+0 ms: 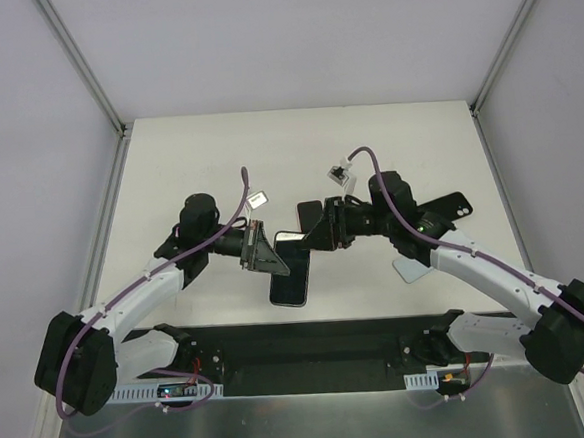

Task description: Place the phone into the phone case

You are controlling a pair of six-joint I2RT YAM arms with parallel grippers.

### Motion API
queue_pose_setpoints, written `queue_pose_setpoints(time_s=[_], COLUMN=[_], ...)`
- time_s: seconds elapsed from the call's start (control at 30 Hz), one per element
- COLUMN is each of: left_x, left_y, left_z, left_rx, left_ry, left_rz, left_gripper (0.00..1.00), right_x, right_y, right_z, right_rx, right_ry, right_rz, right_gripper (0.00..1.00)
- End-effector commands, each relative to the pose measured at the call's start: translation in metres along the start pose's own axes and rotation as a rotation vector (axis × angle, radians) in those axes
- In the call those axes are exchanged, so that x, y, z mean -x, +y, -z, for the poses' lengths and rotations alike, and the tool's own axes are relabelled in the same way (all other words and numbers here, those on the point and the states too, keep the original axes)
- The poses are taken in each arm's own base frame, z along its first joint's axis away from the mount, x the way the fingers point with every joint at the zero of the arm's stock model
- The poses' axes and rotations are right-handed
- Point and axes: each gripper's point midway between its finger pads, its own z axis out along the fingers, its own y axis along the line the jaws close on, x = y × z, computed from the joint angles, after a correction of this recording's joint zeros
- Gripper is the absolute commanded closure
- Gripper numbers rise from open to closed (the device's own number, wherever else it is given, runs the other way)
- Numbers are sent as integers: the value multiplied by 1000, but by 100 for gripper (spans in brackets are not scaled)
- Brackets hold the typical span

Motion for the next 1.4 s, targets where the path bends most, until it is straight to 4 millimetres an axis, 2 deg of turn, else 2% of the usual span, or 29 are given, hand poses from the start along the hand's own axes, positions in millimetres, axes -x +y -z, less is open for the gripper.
queue_pose_setpoints(time_s=[0.0,0.1,0.27,0.3,0.4,0.53,0.57,0.6,0.63,0.67,0.7,0.73,0.77,0.8,0.87,0.9,0.97,1.0,1.07,1.1,1.17,1.2,1.23,1.27,1.3,1.37], left_x=[26,29,31,31,33,37,33,33,34,34,36,42,45,47,59,60,71,73,82,83,96,97,108,110,112,127], left_y=[-29,-39,-39,-37,-30,-6,4,11,13,15,21,23,26,35,43,52,62,74,82,93,98,108,107,110,122,124], left_z=[2,4,4,4,3,2,2,0,-1,-1,-1,1,3,4,12,13,19,20,23,22,25,23,24,24,23,23], left_rx=[-4,-29,-23,-19,-3,108,143,155,158,163,178,192,207,239,270,289,313,329,334,343,346,351,347,344,354,348], left_ry=[-100,-124,-159,-162,-171,-177,-166,-164,-162,-159,-161,-172,-180,-186,-214,-211,-226,-220,-219,-207,-210,-196,-202,-191,-184,-187], left_rz=[-97,-116,-124,-120,-105,-59,-22,1,14,27,42,41,40,74,82,109,116,152,162,194,194,221,210,209,237,219], left_gripper=[100,100,100,100,100,100,100,100,100,100,100,100,100,100,100,100,100,100,100,100,100,100,100,100,100,100], right_x=[-15,-22,-29,-29,-31,-26,-31,-27,-23,-33,-29,-25,-33,-30,-34,-34,-36,-35,-36,-34,-35,-33,-33,-34,-34,-34], right_y=[42,38,39,38,37,34,26,18,14,-1,-19,-25,-35,-46,-53,-57,-59,-63,-64,-67,-66,-64,-62,-60,-58,-57], right_z=[10,9,3,1,-1,-3,-2,-4,-2,4,6,11,20,25,36,40,51,55,66,70,78,81,83,87,88,94], right_rx=[204,216,259,259,254,213,171,111,63,-31,-131,-185,-250,-313,-360,-388,-416,-446,-476,-498,-512,-510,-510,-509,-506,-512], right_ry=[35,47,59,57,65,48,65,45,32,62,26,11,28,3,-6,-22,-38,-55,-72,-88,-98,-107,-108,-110,-111,-117], right_rz=[77,57,9,8,-4,-42,-57,-55,-45,-74,-41,-34,-42,-28,-31,-28,-26,-21,-12,-8,0,6,10,18,24,32], right_gripper=[58,58,60,72,91,96,93,81,74,60,54,49,42,40,35,26,15,10,5,5,4,4,4,4,4,4])
